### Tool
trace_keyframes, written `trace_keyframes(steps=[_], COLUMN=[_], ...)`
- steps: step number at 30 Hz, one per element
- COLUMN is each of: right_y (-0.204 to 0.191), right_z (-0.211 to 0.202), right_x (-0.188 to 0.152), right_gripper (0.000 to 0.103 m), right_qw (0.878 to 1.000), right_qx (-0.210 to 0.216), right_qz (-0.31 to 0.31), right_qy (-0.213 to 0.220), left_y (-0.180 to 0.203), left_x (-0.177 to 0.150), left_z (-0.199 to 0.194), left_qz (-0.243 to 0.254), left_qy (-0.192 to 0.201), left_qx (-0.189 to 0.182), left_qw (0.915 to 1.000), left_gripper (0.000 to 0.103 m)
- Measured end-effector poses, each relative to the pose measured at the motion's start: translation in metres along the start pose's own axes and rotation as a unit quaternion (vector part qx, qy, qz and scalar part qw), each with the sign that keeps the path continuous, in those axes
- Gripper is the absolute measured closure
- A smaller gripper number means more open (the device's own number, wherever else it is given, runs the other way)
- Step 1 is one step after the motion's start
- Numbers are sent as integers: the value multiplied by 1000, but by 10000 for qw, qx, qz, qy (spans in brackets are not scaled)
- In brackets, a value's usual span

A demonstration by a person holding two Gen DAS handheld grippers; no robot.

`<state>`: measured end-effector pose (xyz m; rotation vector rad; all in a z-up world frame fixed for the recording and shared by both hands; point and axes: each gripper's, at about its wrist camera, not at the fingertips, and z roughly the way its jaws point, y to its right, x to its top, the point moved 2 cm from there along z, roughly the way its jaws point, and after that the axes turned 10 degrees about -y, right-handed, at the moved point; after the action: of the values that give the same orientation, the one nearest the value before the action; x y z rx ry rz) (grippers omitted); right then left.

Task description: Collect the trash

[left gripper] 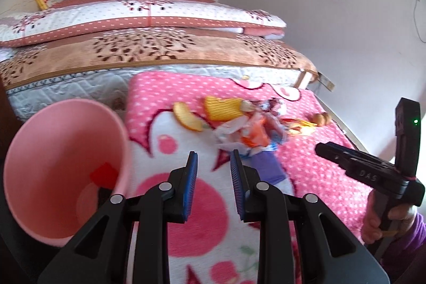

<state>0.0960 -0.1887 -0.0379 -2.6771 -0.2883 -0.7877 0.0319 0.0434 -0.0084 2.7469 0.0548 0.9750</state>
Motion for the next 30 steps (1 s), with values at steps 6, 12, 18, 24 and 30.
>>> trace_keyframes(steps=[6, 12, 18, 24, 30], right_y=[19, 32, 40, 34, 16], right_z=[1, 3, 1, -4, 1], right_x=[-4, -6, -1, 11, 19], right_gripper=[61, 60, 60, 60, 60], right_qw=[9999, 9997, 9988, 9969, 9928], right_qx=[59, 172, 461, 771, 1087], right_qz=[141, 179, 147, -138, -481], right_qy=[-13, -58, -80, -19, -133], left_y=[39, 55, 64, 65, 57], left_x=[15, 24, 33, 30, 24], left_z=[31, 62, 79, 85, 57], left_qz=[186, 88, 67, -1, -169], left_qy=[-257, -490, -542, -590, -310], left_qx=[-34, 73, 409, 711, 944], left_qw=[9995, 9987, 9977, 9957, 9949], left_gripper=[77, 77, 77, 93, 96])
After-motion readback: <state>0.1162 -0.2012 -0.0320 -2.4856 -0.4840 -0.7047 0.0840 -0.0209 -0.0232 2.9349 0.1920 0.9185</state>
